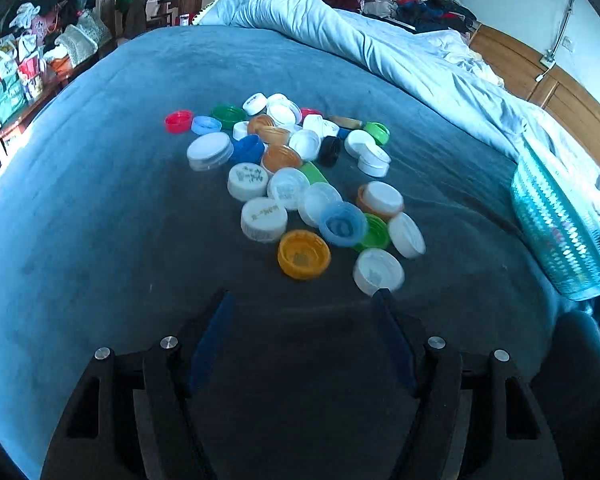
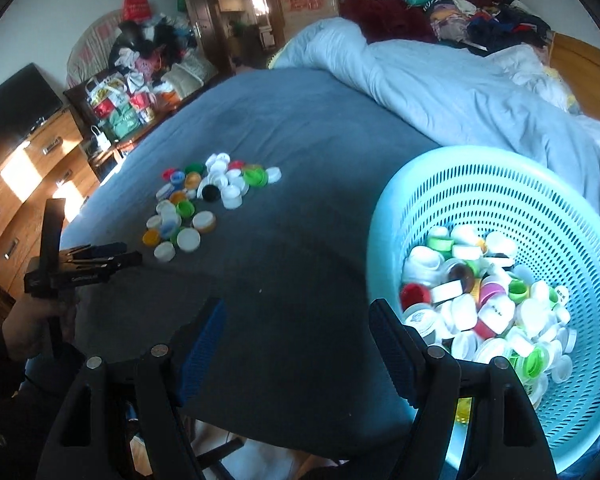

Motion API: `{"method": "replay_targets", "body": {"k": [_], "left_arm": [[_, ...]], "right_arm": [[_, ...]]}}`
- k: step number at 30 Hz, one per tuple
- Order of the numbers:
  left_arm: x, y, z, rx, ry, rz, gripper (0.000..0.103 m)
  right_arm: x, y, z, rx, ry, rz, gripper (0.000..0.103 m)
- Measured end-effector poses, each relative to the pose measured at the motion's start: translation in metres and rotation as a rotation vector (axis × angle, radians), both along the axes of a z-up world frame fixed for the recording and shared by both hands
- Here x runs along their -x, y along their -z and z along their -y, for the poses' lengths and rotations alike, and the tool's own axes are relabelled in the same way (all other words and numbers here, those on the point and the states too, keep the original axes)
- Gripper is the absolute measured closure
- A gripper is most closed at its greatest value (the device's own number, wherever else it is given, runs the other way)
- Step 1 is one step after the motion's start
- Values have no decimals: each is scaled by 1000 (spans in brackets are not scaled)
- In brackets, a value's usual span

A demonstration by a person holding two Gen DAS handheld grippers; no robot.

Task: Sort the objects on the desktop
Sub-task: 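Move both grippers back to the cap pile, then grasp the yellow cap with gold top with the left gripper while the right gripper grasps a white cap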

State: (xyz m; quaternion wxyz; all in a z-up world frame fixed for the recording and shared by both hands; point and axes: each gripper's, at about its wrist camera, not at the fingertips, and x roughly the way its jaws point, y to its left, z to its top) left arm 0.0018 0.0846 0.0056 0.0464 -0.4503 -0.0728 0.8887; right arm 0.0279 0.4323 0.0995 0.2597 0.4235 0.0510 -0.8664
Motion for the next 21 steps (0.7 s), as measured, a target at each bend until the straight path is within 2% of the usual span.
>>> {"method": "replay_targets", "body": {"k": [4, 5, 6, 7, 8, 10, 13, 19, 21], "left_arm": [[16, 9, 3, 1, -4, -20, 38], [19, 10, 2, 9, 0, -26, 44], [21, 10, 1, 23, 1, -35, 64], [23, 10, 1, 29, 1, -39, 75], [22, 10, 2, 20, 3, -40, 78], [16, 7, 6, -27, 21, -63, 78], [4, 3, 11, -54, 12, -80, 78], [-14, 8, 36, -113, -64, -101, 78], [-16, 8, 39, -110, -68, -103, 78]], "right_arm": [[-2, 3, 10, -29, -1, 11, 25], [-2, 4, 13, -36, -2, 14, 25], [-2, 5, 15, -44, -3, 16, 31], [-2, 5, 19, -53, -6, 17, 40], [-1, 5, 22, -59, -10, 16, 43], [1, 3, 31, -52, -17, 11, 48], [9, 5, 51, -17, -55, 28, 48], [44, 42, 121, 99, -178, 175, 48], [56, 58, 142, 118, -178, 216, 48]]}}
